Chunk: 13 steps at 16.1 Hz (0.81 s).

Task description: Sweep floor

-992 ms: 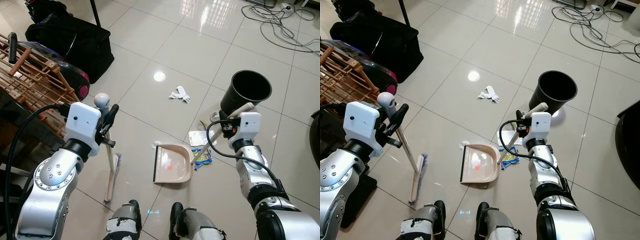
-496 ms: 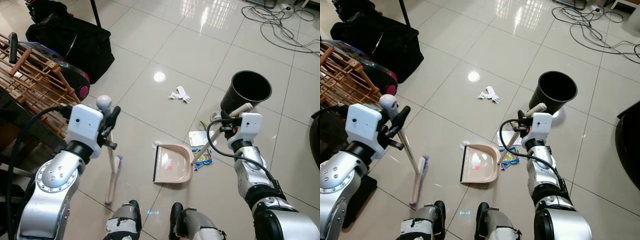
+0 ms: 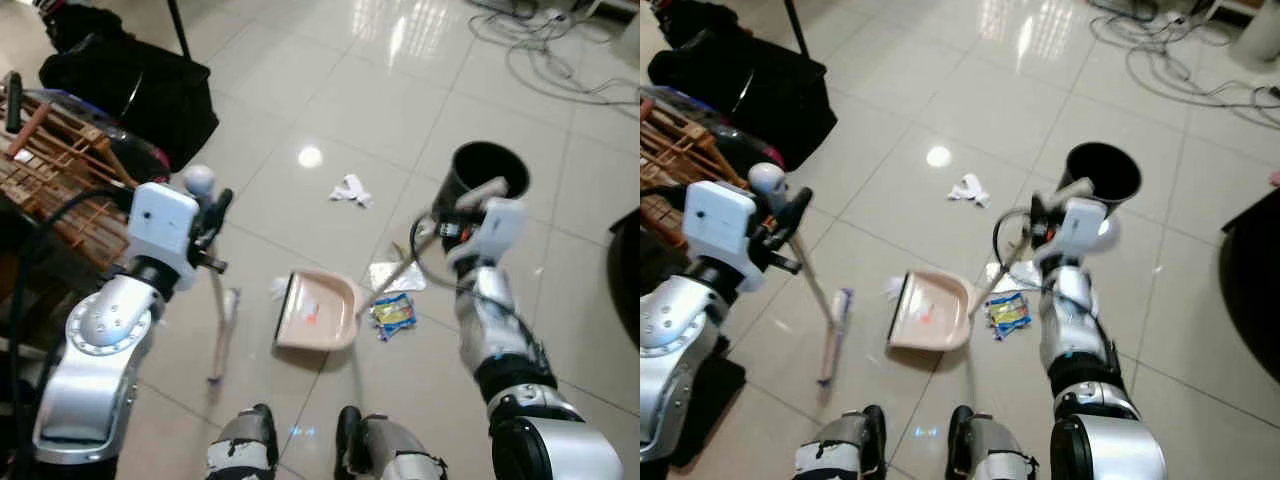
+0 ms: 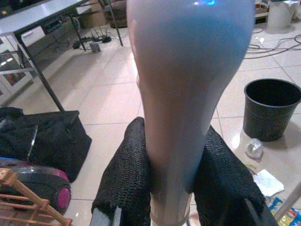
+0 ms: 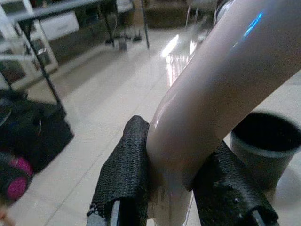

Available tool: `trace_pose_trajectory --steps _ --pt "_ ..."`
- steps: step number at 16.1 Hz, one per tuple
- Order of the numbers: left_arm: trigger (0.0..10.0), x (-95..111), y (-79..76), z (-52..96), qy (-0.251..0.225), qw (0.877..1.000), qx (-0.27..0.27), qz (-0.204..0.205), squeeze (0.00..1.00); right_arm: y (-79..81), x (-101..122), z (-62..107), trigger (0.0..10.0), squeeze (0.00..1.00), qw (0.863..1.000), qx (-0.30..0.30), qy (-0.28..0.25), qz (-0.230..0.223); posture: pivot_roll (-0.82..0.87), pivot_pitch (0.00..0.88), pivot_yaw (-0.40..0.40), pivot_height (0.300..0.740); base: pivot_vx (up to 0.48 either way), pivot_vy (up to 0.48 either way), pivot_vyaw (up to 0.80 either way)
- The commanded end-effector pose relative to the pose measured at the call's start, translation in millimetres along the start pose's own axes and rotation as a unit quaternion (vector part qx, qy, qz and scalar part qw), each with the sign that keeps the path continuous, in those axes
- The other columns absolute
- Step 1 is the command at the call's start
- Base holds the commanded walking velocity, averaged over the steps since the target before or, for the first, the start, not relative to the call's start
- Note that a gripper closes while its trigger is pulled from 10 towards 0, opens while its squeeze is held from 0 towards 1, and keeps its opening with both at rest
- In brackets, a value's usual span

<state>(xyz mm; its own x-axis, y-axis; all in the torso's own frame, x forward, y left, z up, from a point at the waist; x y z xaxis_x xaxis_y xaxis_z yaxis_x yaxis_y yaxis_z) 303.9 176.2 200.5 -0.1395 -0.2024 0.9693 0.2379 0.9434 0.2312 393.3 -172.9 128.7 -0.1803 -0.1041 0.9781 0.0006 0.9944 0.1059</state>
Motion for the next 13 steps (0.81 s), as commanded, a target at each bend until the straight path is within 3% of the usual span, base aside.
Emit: trace_pose_trajectory --steps 1,4,8,9,10,13 --pt "10.0 4.1 4.9 0.1 -0.008 1.000 0.006 -0.015 0.00 -2.2 19.0 -5.9 0.0 0.00 1.000 0.001 -0.028 0.010 0.13 0.141 -0.099 0.740 0.000 0.000 0.00" --pt "10.0 0.1 8.7 -3.3 0.000 1.000 0.026 -0.015 0.00 3.2 69.5 -11.9 0.0 0.00 0.996 0.028 -0.055 0.059 0.06 0.082 -0.112 0.740 0.000 0.000 0.00" --pt "10.0 1.5 -1.3 -11.2 -0.003 0.999 0.038 0.026 0.00 -8.1 101.4 6.6 0.0 0.00 0.997 0.015 -0.054 0.048 0.03 0.068 -0.125 0.740 0.000 0.000 0.00" --pt "10.0 0.8 -3.5 -13.6 -0.007 0.999 0.041 0.017 0.00 -13.1 99.1 13.3 9.2 0.00 0.998 -0.003 -0.043 0.039 0.02 0.071 -0.128 0.740 0.000 0.000 0.00" --pt "10.0 3.4 -4.2 -15.0 -0.013 0.998 0.053 0.010 0.00 -15.7 97.4 27.9 10.0 0.00 0.999 -0.009 -0.025 0.037 0.02 0.067 -0.123 0.740 0.000 0.000 0.00" --pt "10.0 5.2 -4.8 -17.3 -0.011 0.999 0.043 0.006 0.00 -19.3 83.9 39.1 10.0 0.00 0.998 -0.030 0.007 0.046 0.02 0.062 -0.100 0.740 0.000 0.000 0.00"
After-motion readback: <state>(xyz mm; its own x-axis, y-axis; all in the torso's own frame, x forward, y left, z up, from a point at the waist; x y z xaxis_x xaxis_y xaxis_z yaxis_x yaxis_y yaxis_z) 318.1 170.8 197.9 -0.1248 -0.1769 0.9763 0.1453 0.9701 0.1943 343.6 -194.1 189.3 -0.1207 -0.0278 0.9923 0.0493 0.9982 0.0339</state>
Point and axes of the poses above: a point about 5 cm out from each wrist's last joint towards the gripper, its own z axis pointing back from the gripper into the wrist, its own x axis along the axis of the wrist's last joint, y = z × x, the point moved 4 cm from there along -z, pointing out of the wrist towards the gripper, and after that the axes turned 5 degrees about z, right-handed, at the moved point
